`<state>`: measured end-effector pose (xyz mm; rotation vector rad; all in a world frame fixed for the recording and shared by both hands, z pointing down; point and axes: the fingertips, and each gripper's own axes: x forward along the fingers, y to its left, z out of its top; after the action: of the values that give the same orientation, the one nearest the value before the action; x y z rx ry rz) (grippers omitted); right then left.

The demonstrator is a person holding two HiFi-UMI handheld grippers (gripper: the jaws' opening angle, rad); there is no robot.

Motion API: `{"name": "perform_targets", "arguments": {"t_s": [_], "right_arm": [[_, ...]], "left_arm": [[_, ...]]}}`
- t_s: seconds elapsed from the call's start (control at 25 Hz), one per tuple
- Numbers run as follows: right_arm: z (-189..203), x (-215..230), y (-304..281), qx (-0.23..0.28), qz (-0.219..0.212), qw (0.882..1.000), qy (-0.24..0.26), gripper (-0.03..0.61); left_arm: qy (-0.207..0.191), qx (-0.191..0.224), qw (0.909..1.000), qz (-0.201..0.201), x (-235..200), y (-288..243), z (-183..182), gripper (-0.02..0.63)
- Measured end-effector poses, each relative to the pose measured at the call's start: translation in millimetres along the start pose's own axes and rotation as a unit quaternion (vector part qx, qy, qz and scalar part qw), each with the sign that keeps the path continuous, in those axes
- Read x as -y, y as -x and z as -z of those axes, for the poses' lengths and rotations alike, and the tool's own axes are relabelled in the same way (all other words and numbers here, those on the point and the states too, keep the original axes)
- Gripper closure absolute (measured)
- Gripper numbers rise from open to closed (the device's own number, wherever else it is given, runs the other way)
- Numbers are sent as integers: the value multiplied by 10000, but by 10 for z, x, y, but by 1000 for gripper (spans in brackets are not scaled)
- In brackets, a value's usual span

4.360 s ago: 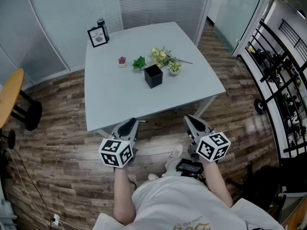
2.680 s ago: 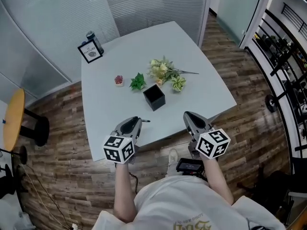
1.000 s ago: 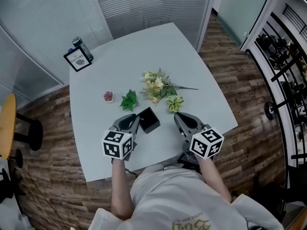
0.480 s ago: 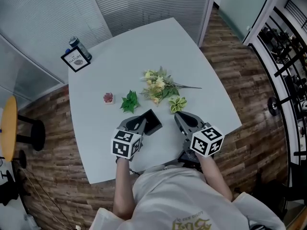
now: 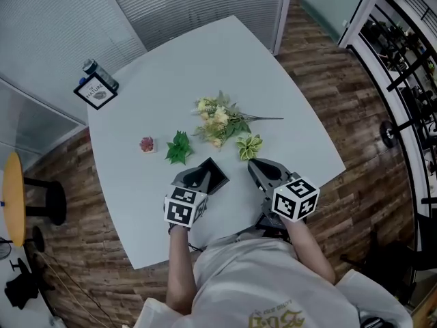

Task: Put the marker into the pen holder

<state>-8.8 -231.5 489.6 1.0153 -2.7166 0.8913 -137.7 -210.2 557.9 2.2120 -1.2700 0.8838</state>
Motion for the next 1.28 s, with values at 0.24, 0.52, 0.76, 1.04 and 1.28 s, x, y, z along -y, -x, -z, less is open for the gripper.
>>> {"name": "perform_targets", "arguments": {"t_s": [0.24, 0.52, 0.76, 1.04, 1.28], "right_arm": [[42, 75, -77, -22, 34, 9999, -144, 561], [44, 139, -182, -36, 65, 9997, -219, 561], [70, 200, -258, -138, 98, 9996, -247, 561], [95, 223, -325, -197, 90, 9994, -258, 561], [113, 250, -361, -190, 93, 9993, -300, 561]], "left_arm": [[-92, -176, 9998, 52, 5, -140, 27, 561], [-60, -248, 9995, 164, 3, -231, 20, 561], [-144, -264, 9995, 72, -51, -277, 38, 560], [-12, -297, 9993, 214, -36, -281, 35, 560], [-105, -455, 9987, 215, -24, -297, 63, 545]]}}
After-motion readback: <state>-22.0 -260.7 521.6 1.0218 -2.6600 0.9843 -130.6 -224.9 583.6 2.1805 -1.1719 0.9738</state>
